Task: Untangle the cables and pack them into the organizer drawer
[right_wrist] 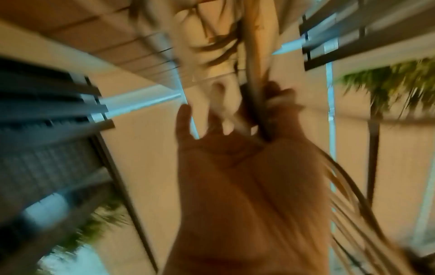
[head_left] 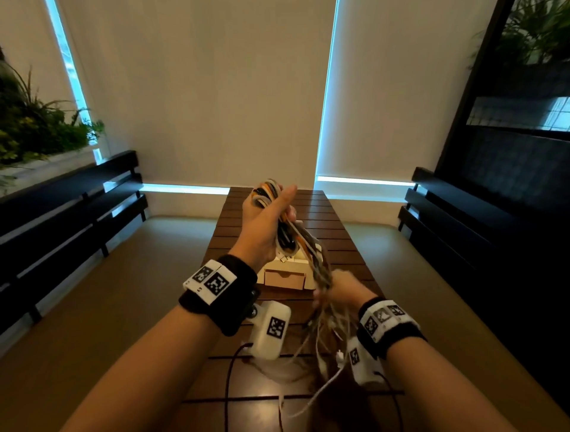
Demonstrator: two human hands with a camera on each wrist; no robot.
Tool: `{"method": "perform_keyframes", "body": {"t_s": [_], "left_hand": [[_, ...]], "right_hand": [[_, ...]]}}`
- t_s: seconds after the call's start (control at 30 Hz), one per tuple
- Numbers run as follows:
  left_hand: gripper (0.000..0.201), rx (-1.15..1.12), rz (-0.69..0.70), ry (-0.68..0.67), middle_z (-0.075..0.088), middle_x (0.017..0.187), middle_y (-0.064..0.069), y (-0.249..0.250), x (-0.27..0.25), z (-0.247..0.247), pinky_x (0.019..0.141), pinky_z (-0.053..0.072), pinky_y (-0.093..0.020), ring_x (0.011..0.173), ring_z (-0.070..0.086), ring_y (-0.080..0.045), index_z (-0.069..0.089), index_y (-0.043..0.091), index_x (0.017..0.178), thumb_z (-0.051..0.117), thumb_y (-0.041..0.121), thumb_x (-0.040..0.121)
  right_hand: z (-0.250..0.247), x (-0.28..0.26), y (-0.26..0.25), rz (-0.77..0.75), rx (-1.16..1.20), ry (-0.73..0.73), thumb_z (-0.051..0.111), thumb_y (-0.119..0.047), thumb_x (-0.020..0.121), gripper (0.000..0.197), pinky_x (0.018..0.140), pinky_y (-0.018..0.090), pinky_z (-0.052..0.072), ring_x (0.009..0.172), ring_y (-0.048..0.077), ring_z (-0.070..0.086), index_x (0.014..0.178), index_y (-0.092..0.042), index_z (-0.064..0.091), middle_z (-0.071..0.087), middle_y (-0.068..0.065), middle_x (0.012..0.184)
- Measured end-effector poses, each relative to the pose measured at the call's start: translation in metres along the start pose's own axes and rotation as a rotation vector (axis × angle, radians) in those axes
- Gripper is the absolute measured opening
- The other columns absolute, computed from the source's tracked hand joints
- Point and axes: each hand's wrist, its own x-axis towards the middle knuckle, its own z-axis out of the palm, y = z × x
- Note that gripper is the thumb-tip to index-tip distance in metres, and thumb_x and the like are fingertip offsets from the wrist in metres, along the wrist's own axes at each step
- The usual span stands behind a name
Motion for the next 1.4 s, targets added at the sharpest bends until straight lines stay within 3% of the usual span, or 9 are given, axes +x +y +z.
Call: {"method": "perform_keyframes", "body": {"t_s": [0.1, 0.27, 0.4, 0.47, 0.67, 0.83, 1.07, 1.23, 1.4], "left_hand": [[0.023, -0.079, -0.033, 0.042, 0.055, 0.053, -0.001, -0.002, 0.005, -0.008, 0.052, 0.052, -0.028, 0.045, 0.053, -0.012, 0.052, 0.014, 0.073, 0.07, 0.026, 0.08], [0.026, -0.039, -0.039, 0.007, 0.056, 0.054, 0.0, 0.004, 0.011, -0.008, 0.054, 0.052, -0.028, 0.046, 0.053, -0.013, 0.053, 0.017, 0.07, 0.073, 0.032, 0.077], [0.024, -0.083, -0.06, 0.02, 0.054, 0.054, 0.0, 0.0, 0.007, -0.011, 0.055, 0.051, -0.028, 0.046, 0.052, -0.013, 0.053, 0.016, 0.071, 0.071, 0.029, 0.079], [0.023, -0.099, -0.043, 0.011, 0.055, 0.052, 0.001, 0.003, 0.005, -0.012, 0.053, 0.051, -0.027, 0.045, 0.053, -0.011, 0.053, 0.015, 0.071, 0.069, 0.027, 0.083], [0.016, 0.196, 0.058, 0.101, 0.052, 0.06, -0.003, -0.002, -0.004, -0.011, 0.052, 0.053, -0.028, 0.048, 0.054, -0.011, 0.051, 0.01, 0.089, 0.067, 0.012, 0.085], [0.019, 0.37, 0.086, 0.113, 0.051, 0.063, -0.003, -0.027, -0.014, -0.011, 0.052, 0.051, -0.024, 0.05, 0.053, -0.011, 0.051, 0.016, 0.085, 0.066, 0.004, 0.085], [0.024, 0.513, 0.216, 0.106, 0.053, 0.076, -0.007, -0.03, -0.013, -0.009, 0.055, 0.052, -0.021, 0.06, 0.054, -0.016, 0.05, 0.02, 0.087, 0.067, 0.004, 0.083], [0.029, 0.603, 0.284, 0.12, 0.053, 0.077, 0.001, -0.038, -0.012, -0.007, 0.059, 0.053, -0.028, 0.063, 0.054, -0.014, 0.05, 0.023, 0.087, 0.07, 0.005, 0.081], [0.029, 0.691, 0.388, 0.009, 0.053, 0.08, 0.007, -0.045, -0.025, 0.0, 0.065, 0.047, -0.014, 0.068, 0.053, -0.003, 0.05, 0.018, 0.09, 0.072, 0.003, 0.079]], "right_hand": [[-0.02, 0.006, -0.001, 0.044, -0.008, 0.68, 0.055, -0.029, 0.091, 0.019, 0.081, 0.037, 0.047, 0.097, 0.03, 0.056, 0.098, -0.015, 0.066, 0.06, 0.01, 0.101], [-0.029, 0.009, -0.014, 0.102, 0.079, 0.134, 0.057, -0.032, 0.09, 0.026, 0.083, 0.037, 0.054, 0.09, 0.026, 0.063, 0.097, -0.008, 0.065, 0.064, 0.007, 0.089], [-0.044, 0.009, -0.021, -0.054, 1.013, 0.811, 0.049, -0.001, 0.088, 0.015, 0.069, 0.024, 0.046, 0.084, 0.021, 0.059, 0.096, 0.001, 0.061, 0.055, 0.007, 0.086], [-0.042, 0.0, -0.022, -0.199, 0.896, 1.105, 0.049, 0.009, 0.083, 0.022, 0.072, 0.013, 0.044, 0.084, 0.012, 0.054, 0.101, -0.002, 0.056, 0.05, 0.006, 0.096], [-0.009, -0.019, 0.0, -0.021, -0.078, -0.246, 0.075, -0.018, 0.077, 0.102, 0.113, 0.037, 0.03, 0.14, 0.03, 0.026, 0.15, -0.018, 0.003, 0.013, 0.01, 0.157], [-0.007, -0.039, -0.026, 0.053, 0.349, 0.029, 0.057, -0.024, 0.09, 0.021, 0.072, 0.031, 0.059, 0.077, 0.013, 0.069, 0.098, -0.007, 0.067, 0.07, 0.007, 0.091], [0.003, -0.058, -0.046, 0.133, 0.103, 0.485, 0.022, -0.05, 0.098, 0.06, 0.072, 0.031, 0.041, 0.085, 0.025, 0.056, 0.091, -0.01, 0.066, 0.062, 0.006, 0.087], [-0.001, -0.065, -0.067, 0.152, 0.582, 0.155, 0.01, -0.066, 0.092, 0.081, 0.048, 0.023, 0.039, 0.04, 0.011, 0.045, 0.051, -0.011, 0.053, 0.049, -0.003, 0.039], [-0.006, -0.065, -0.08, 0.318, 1.124, -0.248, 0.026, -0.073, 0.085, 0.08, 0.053, 0.025, 0.046, 0.061, 0.02, 0.06, 0.077, -0.003, 0.064, 0.066, 0.01, 0.065]]}}
